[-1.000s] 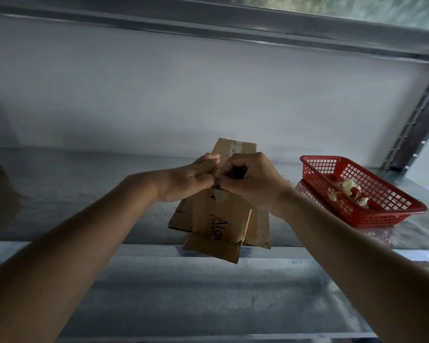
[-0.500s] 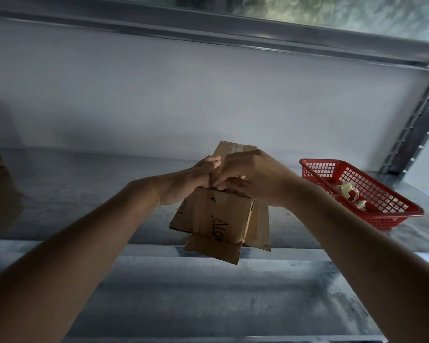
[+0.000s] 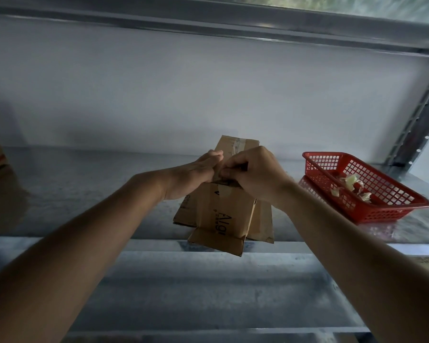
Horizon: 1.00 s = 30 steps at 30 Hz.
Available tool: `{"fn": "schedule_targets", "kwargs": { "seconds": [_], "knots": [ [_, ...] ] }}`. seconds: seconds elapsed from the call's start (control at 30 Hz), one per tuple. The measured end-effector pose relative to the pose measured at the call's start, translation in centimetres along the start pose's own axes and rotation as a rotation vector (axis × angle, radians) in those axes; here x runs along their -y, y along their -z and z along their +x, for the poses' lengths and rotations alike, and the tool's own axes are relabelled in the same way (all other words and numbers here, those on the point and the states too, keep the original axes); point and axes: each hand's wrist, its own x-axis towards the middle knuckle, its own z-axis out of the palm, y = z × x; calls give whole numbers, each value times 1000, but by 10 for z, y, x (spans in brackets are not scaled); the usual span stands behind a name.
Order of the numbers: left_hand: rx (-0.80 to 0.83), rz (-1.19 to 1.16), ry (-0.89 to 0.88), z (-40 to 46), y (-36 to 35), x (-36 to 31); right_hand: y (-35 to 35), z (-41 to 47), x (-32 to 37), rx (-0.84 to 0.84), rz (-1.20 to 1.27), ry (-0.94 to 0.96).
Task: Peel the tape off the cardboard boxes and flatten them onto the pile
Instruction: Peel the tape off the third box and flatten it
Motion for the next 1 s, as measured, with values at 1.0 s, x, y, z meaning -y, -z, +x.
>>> {"fn": "schedule_targets", "kwargs": {
  "seconds": [1.0],
  "knots": [
    [-2, 88, 48, -6, 2, -21, 41, 9, -18, 10, -100, 68]
  ]
}}
